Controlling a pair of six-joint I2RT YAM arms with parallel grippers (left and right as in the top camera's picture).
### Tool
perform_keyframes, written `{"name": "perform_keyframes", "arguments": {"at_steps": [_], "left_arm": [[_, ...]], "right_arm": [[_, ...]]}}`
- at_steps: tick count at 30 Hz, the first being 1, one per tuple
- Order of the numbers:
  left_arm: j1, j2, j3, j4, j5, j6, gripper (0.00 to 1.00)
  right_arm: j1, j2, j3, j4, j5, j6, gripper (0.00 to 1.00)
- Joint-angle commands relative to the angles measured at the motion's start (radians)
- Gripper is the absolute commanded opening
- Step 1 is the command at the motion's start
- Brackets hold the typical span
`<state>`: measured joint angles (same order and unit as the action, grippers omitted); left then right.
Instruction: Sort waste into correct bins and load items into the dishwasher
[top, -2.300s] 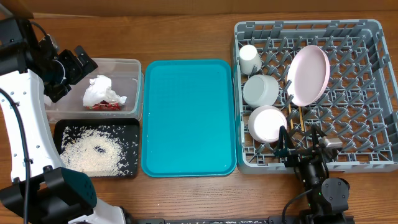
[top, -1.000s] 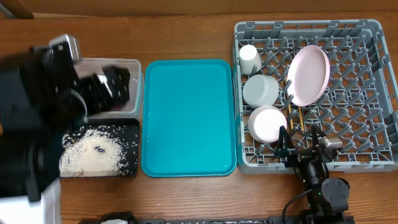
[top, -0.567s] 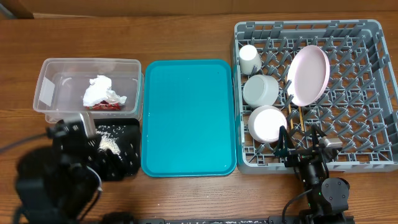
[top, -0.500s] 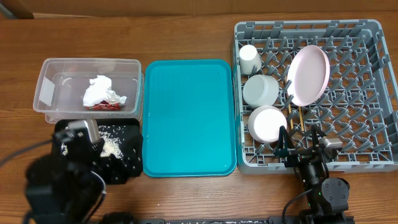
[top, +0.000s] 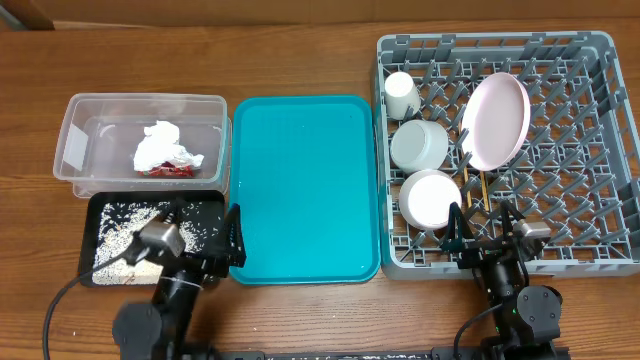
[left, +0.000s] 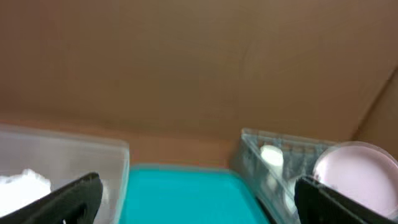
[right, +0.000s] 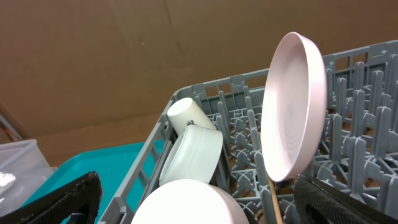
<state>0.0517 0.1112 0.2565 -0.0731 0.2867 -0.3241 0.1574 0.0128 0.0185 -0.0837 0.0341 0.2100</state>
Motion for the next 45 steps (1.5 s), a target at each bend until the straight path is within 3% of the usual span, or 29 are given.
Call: {"name": "perform_keyframes", "arguments": {"at_steps": [1, 10, 14, 19, 22, 45], "left_arm": [[-0.006, -0.086, -0.09, 0.129, -0.112, -0.005, 1.0], [-0.006, -0.108, -0.195, 0.136, -0.275, -0.002, 1.0], [-0.006, -0.108, -0.243, 0.136, -0.281, 0.041, 1.0], [-0.006, -0.108, -0.252, -0.002, -0.34, 0.093, 1.0], [-0.006, -0.108, -0.252, 0.0, -0.339, 0.169, 1.0], [-0.006, -0.107, -0.252, 0.0, -0.338, 0.171, 1.0]], "right_arm": [[-0.003, -0.009, -0.011, 0.004, 0.008, 0.0, 1.0], [-0.003, -0.009, -0.011, 0.004, 0.008, 0.0, 1.0], [-0.003, -0.009, -0.011, 0.004, 0.008, 0.0, 1.0], [-0.003, -0.009, -0.011, 0.004, 0.008, 0.0, 1.0], [-0.003, -0.009, -0.011, 0.004, 0.008, 0.0, 1.0], [-0.003, -0.009, -0.011, 0.004, 0.008, 0.0, 1.0]]}}
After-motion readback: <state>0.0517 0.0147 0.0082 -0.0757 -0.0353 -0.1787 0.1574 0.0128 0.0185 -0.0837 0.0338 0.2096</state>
